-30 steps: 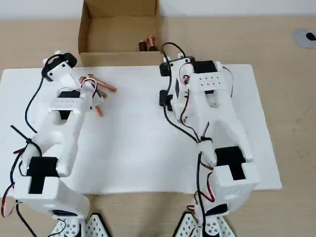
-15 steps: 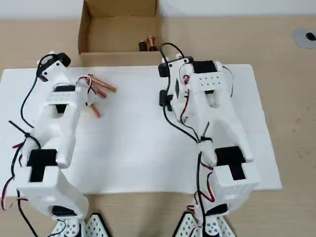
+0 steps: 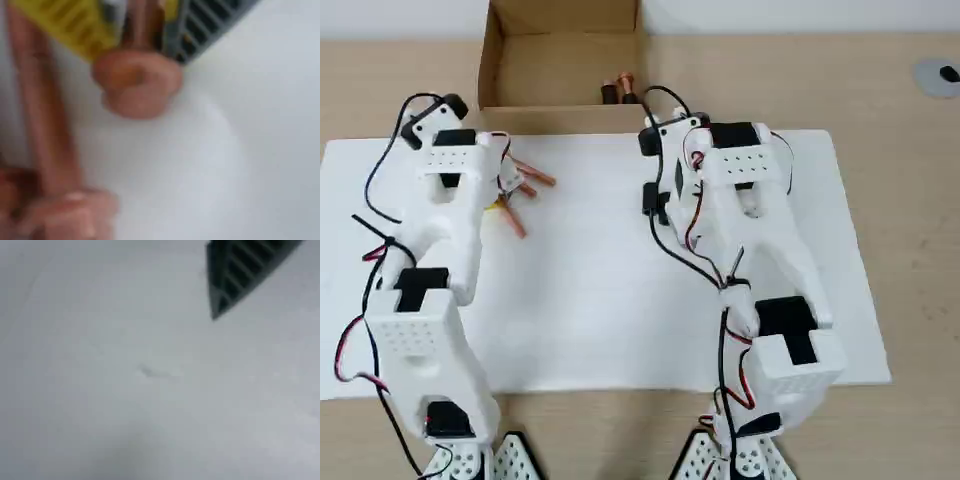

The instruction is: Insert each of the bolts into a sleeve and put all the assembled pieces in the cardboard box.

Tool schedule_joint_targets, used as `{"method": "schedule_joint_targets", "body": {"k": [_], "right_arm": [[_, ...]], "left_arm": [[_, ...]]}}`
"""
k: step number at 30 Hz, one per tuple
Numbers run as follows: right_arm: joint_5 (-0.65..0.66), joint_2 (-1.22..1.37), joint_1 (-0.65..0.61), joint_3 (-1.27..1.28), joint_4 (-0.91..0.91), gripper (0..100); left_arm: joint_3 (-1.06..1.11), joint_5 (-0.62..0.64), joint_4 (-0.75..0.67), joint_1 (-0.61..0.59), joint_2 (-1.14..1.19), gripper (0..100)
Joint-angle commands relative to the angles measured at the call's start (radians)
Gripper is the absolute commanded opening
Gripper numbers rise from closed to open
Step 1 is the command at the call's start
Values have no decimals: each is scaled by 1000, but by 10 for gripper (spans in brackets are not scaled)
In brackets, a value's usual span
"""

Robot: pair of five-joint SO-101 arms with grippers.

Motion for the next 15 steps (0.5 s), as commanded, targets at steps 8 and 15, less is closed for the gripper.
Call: {"method": "schedule_joint_targets", "body": {"k": [8, 15], "right_arm": [[8, 1, 4, -84, 18, 368], [8, 2, 4, -84, 12, 368]], "left_arm": [[17, 23, -32, -31, -38, 12], [319, 14, -176, -29, -360, 11]]}}
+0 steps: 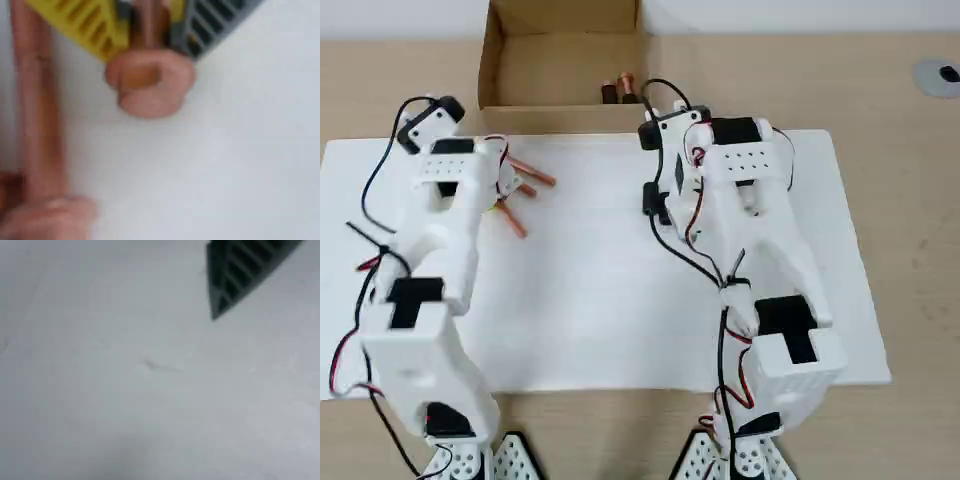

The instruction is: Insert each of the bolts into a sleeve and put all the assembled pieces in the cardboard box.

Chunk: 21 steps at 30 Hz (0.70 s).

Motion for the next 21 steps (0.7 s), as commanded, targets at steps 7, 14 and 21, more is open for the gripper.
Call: {"method": "schedule_joint_targets", "body": {"k": [7, 14, 21], "right_arm": [[9, -2, 4, -47, -17, 368], [2, 74, 1, -47, -253, 368], [-29, 197, -82, -180, -299, 368]], "left_arm": [[520, -14, -152, -37, -765, 11], [942, -104, -381, 2, -1328, 10], [1267, -132, -697, 31, -1649, 9]]}}
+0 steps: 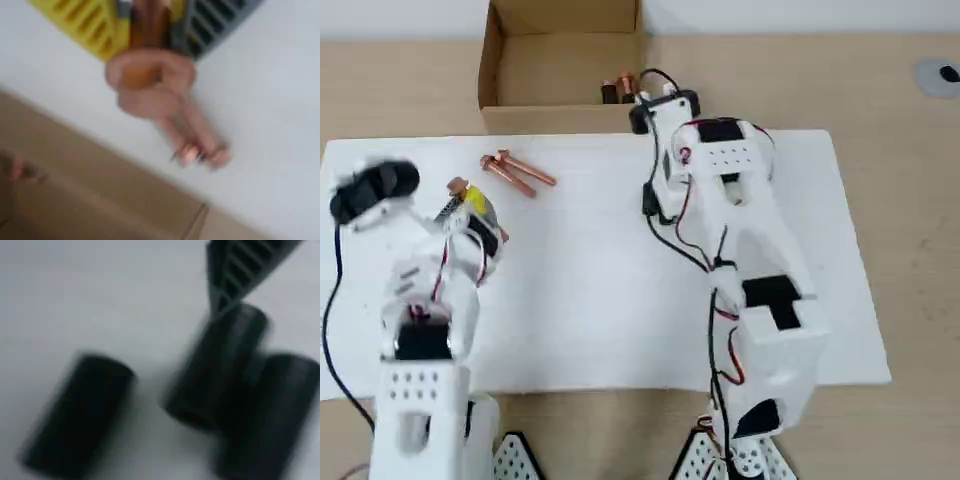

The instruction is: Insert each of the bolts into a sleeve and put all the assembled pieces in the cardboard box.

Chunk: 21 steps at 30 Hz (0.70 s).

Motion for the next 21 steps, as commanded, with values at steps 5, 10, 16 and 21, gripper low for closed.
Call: {"method": "schedule_joint_targets", "body": {"k": [5, 10, 16, 21], "right_arm": [[-158, 105, -33, -266, -12, 368], [-158, 183, -31, -340, -9, 367], [-160, 226, 8, -344, 23, 253], [-160, 226, 56, -349, 26, 169]], "left_arm": [[155, -11, -224, 15, -170, 9], [158, -11, -226, 15, -170, 9], [158, -11, -224, 15, -170, 9], [158, -11, -224, 15, -170, 9]]}}
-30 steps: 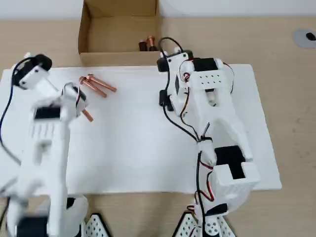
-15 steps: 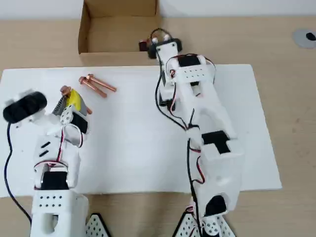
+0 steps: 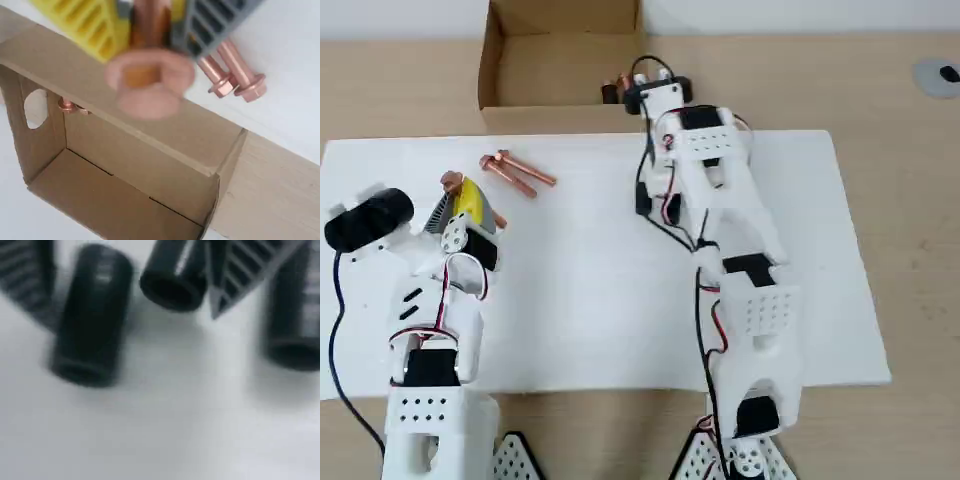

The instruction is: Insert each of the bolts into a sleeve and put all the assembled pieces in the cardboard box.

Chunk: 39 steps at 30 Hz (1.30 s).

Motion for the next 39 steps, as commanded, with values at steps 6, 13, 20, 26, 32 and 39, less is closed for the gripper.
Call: {"method": "schedule_joint_targets", "body": {"k": [6, 13, 20, 26, 32, 39], "right_arm": [[-8, -13, 74, -56, 3, 168], [49, -13, 73, -56, 3, 167], [213, -12, 56, -54, 3, 166], [385, 56, 47, -59, 86, 166], [497, 130, 47, -74, 158, 165], [557, 133, 44, -186, 160, 47]], "left_arm": [[-3, -12, -23, 14, -24, 9], [-3, -12, -23, 14, -24, 9], [-6, -12, -23, 9, -24, 9], [-6, -12, -23, 8, -24, 9], [-3, -68, -23, 12, -24, 9], [-2, -68, -23, 12, -24, 9]]}}
